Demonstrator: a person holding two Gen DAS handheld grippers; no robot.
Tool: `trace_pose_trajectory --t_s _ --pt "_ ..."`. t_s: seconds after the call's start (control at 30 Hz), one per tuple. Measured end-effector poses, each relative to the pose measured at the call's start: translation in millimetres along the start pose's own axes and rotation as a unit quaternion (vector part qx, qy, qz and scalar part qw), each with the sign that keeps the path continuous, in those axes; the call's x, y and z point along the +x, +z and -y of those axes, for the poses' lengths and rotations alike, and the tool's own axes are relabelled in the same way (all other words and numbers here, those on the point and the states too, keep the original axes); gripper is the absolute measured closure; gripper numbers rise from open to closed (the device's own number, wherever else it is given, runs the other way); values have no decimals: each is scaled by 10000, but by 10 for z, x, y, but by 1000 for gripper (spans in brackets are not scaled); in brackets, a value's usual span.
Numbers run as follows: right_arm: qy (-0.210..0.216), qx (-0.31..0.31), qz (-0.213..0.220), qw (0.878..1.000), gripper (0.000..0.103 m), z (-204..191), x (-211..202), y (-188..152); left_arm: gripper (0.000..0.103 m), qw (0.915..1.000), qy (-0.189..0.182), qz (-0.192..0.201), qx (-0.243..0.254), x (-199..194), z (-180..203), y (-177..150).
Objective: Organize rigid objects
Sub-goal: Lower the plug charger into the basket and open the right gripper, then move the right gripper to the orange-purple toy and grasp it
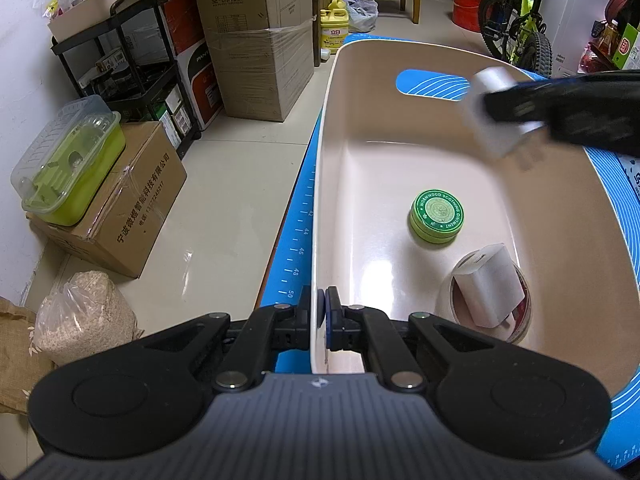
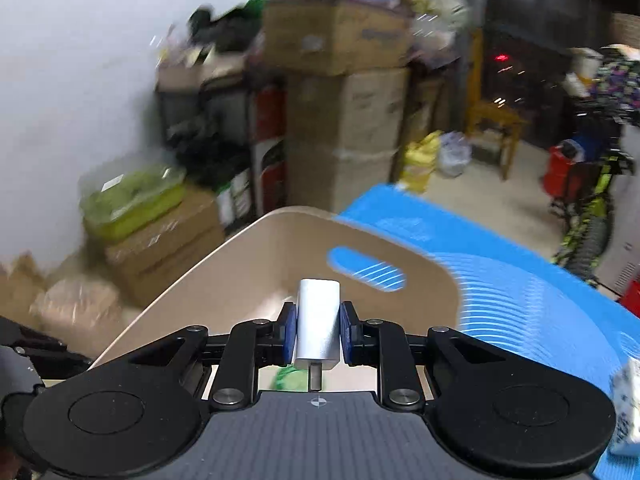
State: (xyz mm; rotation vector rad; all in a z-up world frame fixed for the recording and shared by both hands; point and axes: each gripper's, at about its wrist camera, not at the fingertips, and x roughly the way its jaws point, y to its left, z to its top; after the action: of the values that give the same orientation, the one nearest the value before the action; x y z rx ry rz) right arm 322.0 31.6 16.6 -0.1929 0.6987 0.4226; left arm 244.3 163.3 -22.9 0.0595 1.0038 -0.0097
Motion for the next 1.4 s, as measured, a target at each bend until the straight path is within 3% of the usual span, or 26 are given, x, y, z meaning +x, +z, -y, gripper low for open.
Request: trace_pose_trajectory --t_s 0.3,0.77,0.9,1.0,1.13,1.4 --pt "233 -236 -930 9951 72 -307 595 -89 97 10000 -63 11 -14 5 0 -26" --pt "297 -206 -1971 9797 72 -412 991 -277 97 10000 -90 0 -39 3 1 -11" --pt "279 -180 -2009 9791 72 -409 1009 -257 97 10000 -90 1 -35 3 1 -10" --pt "224 -210 -2039 9785 62 -428 1024 -250 97 9999 -93 1 -41 3 3 -11" --pt "185 -251 -1775 9836 44 -398 884 -237 97 9999 -97 0 -42 5 -5 -8" --pt "90 -40 -1107 9938 30 -121 327 -72 97 9999 -102 -1 -48 6 -4 -7"
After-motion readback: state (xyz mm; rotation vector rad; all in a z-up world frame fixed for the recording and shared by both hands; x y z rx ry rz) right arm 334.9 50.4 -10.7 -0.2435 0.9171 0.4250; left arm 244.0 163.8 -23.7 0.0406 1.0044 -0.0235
